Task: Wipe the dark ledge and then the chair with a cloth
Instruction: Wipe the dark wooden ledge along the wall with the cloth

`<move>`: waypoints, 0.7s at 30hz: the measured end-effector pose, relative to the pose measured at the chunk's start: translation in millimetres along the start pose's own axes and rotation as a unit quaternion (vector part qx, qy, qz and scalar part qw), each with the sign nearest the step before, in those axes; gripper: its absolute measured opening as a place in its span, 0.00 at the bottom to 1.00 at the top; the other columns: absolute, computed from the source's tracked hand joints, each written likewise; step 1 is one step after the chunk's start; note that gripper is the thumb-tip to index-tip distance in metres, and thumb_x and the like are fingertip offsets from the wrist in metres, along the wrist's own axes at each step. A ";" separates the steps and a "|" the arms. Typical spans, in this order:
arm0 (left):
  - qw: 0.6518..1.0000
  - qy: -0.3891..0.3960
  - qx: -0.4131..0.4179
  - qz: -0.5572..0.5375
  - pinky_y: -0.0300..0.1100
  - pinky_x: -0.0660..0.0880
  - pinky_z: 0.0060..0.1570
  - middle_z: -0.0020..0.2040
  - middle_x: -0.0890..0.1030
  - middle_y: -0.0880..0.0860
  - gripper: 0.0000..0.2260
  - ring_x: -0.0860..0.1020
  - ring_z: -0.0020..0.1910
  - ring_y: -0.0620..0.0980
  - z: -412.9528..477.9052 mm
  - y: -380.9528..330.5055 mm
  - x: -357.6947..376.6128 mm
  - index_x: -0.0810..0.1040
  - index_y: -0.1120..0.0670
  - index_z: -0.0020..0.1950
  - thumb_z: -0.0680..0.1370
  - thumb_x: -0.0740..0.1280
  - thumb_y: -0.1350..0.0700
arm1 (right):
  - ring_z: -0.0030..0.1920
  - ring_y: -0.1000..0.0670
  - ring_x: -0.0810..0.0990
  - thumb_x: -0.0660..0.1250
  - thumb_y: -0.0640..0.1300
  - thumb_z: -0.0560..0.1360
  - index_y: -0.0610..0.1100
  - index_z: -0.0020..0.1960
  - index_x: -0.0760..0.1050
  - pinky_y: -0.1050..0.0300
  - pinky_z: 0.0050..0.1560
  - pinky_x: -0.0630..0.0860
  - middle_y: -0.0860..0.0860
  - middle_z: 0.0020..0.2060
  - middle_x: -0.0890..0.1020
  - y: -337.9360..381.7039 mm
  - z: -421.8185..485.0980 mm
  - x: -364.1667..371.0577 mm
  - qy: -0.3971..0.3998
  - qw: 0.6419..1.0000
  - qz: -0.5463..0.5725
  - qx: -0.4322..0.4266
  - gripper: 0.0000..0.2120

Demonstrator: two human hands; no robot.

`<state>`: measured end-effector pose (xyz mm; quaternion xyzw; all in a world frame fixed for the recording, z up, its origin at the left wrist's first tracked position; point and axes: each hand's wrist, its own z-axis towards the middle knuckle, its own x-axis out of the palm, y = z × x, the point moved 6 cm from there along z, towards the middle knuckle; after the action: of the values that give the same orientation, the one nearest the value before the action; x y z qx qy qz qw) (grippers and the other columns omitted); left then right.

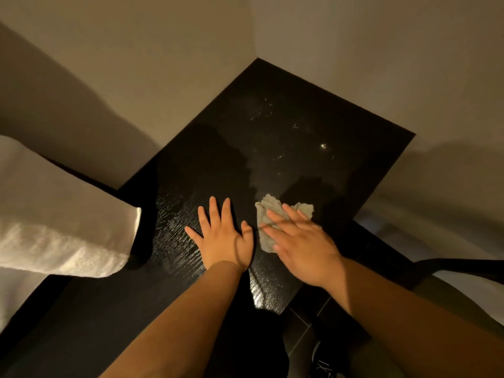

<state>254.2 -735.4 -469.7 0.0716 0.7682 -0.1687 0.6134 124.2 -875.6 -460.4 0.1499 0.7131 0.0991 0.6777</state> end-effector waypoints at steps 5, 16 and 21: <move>1.000 0.001 -0.001 0.002 0.71 0.39 0.78 0.87 0.47 0.49 0.32 0.42 0.85 0.57 0.7 0.4 0.1 0.53 0.42 0.85 0.80 0.51 0.39 | 0.82 0.42 0.52 0.44 0.59 0.80 0.56 0.81 0.60 0.42 0.81 0.54 0.53 0.82 0.59 -62.8 43.6 -16.3 0.001 0.993 -0.057 0.102 0.30; 1.000 -0.006 -0.003 0.000 0.71 0.39 0.78 0.87 0.47 0.49 0.33 0.42 0.85 0.58 2.0 0.5 -0.2 0.54 0.42 0.84 0.80 0.53 0.38 | 0.83 0.43 0.48 0.51 0.54 0.84 0.55 0.82 0.60 0.44 0.82 0.48 0.53 0.83 0.56 -28.6 47.5 -8.3 0.064 0.996 -0.031 -0.058 0.26; 1.000 -0.004 -0.004 -0.001 0.71 0.40 0.78 0.87 0.47 0.49 0.33 0.42 0.85 0.58 1.6 1.8 -0.7 0.54 0.42 0.84 0.79 0.52 0.38 | 0.82 0.41 0.43 0.41 0.55 0.83 0.54 0.83 0.50 0.44 0.82 0.45 0.51 0.84 0.50 -57.0 85.0 -19.1 0.046 0.989 -0.063 0.126 0.29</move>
<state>256.4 -734.2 -469.7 0.0673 0.7666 -0.1662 0.6166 205.1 -940.8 -467.4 0.1841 0.7582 -0.0271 0.6249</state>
